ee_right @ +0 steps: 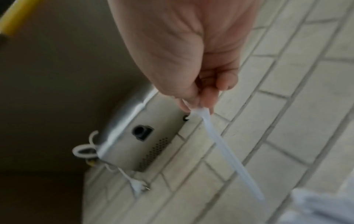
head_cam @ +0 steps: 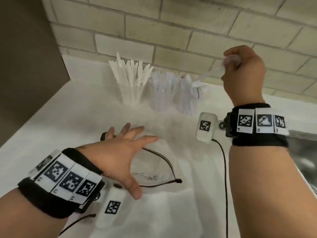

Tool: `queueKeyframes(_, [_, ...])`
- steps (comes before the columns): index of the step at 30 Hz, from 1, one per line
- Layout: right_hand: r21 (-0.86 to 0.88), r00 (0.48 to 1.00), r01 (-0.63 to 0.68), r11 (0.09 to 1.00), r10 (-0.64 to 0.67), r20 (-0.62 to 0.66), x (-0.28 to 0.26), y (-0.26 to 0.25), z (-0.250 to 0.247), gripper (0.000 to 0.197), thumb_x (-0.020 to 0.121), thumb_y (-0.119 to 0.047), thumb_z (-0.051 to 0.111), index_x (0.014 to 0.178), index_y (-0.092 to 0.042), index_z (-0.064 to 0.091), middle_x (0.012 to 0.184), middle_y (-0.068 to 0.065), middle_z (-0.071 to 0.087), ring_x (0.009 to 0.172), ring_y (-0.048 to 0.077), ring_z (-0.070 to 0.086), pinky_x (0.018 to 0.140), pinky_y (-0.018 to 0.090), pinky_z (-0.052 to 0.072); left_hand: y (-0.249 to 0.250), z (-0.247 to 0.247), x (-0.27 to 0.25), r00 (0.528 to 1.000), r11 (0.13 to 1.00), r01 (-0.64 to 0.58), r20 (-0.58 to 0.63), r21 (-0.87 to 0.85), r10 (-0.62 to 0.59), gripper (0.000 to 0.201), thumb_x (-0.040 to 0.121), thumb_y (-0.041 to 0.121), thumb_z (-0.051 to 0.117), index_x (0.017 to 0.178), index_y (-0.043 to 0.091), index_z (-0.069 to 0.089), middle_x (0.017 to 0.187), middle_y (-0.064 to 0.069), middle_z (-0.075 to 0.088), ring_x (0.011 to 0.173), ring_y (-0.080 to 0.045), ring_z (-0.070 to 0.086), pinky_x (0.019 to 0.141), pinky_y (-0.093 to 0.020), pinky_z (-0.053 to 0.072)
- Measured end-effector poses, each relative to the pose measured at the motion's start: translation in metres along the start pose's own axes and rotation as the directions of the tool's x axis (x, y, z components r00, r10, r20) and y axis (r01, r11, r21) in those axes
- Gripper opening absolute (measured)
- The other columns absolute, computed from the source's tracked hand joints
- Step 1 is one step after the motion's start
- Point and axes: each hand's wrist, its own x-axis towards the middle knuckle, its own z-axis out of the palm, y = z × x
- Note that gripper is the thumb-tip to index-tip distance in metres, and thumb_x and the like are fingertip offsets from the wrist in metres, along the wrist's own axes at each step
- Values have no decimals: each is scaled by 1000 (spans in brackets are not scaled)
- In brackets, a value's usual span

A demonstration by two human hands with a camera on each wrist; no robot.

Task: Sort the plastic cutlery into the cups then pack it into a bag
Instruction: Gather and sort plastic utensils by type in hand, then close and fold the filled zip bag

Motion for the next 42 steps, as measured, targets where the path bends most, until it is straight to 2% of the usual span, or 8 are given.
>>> queueKeyframes(5, [-238,995,-25,971,47,87,13,22,31,37,89,3,38,110,-10,65,96,12,70,84,26,63,65,21,37,0,21,15,989,977,122,59,174,-134,142,42,58,84,136,56,-22,155,7,-26,142,-39,-22,108,-69,-8])
queueKeyframes(9, [-398,957,-46,916,155,246,15,40,59,38,89,6,40,117,-11,60,109,14,67,98,32,63,70,27,41,-7,27,23,985,975,170,-56,144,-163,94,68,57,68,140,51,7,149,6,18,142,-35,8,108,-68,11])
queueKeyframes(17, [-686,907,17,727,278,316,-2,47,80,49,101,-44,22,133,-18,49,125,19,51,117,38,44,92,47,38,-26,6,19,913,921,70,-347,-382,-214,30,94,35,53,121,23,53,110,5,63,102,-18,59,84,-27,45])
queueKeyframes(22, [-324,972,9,946,67,224,-20,2,47,48,99,-49,32,128,-19,56,128,16,53,120,36,46,97,41,37,-27,-8,-2,741,565,-244,-527,-788,-415,15,93,31,56,108,32,59,105,12,68,99,-8,63,87,-26,48])
queueKeyframes(26, [184,879,-263,947,157,450,-84,-53,27,40,93,-58,43,101,-25,64,103,-3,68,99,15,61,84,26,45,-13,-9,-16,765,216,-395,-450,-893,-460,20,94,26,56,112,27,62,103,11,73,100,-8,68,88,-27,50])
queueKeyframes(31, [360,669,-505,785,92,738,-148,-80,29,82,59,-69,68,126,-23,58,118,-3,69,109,11,65,97,37,51,6,0,-34,799,177,-436,-470,-882,-375,33,96,23,53,128,17,56,117,-1,70,108,-16,66,93,-34,52])
queueKeyframes(37, [382,678,-579,720,165,716,-189,-89,27,28,87,-14,69,114,-11,63,104,5,74,93,19,71,82,39,58,11,21,-50,785,171,-453,-483,-875,-388,38,87,24,62,124,17,56,115,-3,70,107,-21,66,89,-36,53])
queueKeyframes(42, [433,683,-673,599,279,675,-208,-82,24,69,91,-5,55,146,-37,28,122,-2,65,100,19,69,86,43,57,2,35,-62,751,42,-463,-417,-885,-512,49,90,14,61,134,20,41,113,-5,68,100,-19,69,79,-35,57])
